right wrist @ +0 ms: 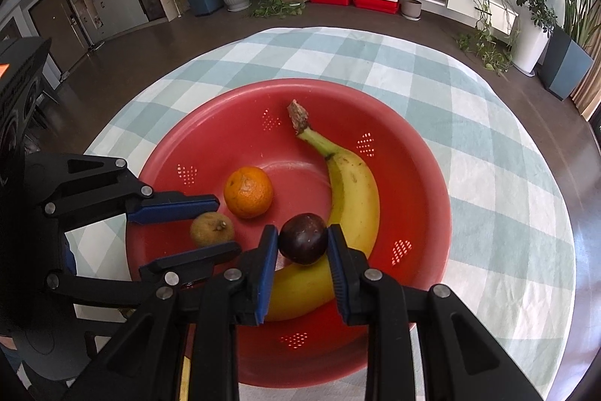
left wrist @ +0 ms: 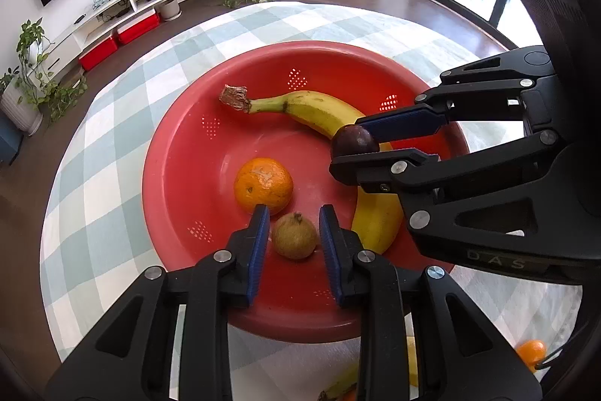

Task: Organize fruits
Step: 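Carry the brown fruit into the red bowl with the left tool while the right tool carries the plum, then open both tools in the red bowl and withdraw them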

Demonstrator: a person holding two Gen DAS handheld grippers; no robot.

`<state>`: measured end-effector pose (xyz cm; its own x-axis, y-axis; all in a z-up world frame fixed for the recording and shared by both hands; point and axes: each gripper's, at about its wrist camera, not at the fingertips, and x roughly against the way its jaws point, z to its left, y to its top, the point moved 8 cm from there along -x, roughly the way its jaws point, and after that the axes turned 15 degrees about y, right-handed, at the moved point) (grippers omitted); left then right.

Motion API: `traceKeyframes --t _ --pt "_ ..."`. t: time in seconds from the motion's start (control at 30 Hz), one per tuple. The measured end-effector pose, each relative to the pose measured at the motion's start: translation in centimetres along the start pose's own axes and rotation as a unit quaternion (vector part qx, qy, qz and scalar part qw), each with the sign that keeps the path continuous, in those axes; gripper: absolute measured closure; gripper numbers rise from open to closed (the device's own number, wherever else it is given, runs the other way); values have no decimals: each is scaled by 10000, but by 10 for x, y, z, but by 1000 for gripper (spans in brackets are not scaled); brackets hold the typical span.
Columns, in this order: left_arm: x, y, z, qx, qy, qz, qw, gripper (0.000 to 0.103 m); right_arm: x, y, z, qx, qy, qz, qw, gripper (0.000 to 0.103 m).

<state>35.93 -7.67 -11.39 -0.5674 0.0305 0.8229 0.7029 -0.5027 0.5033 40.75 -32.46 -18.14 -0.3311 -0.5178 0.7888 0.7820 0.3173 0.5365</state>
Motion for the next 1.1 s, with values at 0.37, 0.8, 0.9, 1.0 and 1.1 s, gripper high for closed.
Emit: traceKeyframes --t 0.37,0.8,0.9,1.0,1.1 --pt "7 -2 4 77 -29 -67 9999 73 9 -1 2 -24 -67 -116 9999 71" --pt "89 -24 23 656 146 -747 9949 14 107 -30 23 -336 109 -1067 9937 24" --pt "113 -44 20 885 100 -827 9926 13 128 -50 35 -411 208 -1275 9908 21" --pt "134 -71 15 1179 -46 -910 9888 12 141 -77 51 -473 346 -1413 9882 20" --pt "151 -108 6 1504 -148 -860 9848 10 142 -105 65 -571 460 -1384 9877 20"
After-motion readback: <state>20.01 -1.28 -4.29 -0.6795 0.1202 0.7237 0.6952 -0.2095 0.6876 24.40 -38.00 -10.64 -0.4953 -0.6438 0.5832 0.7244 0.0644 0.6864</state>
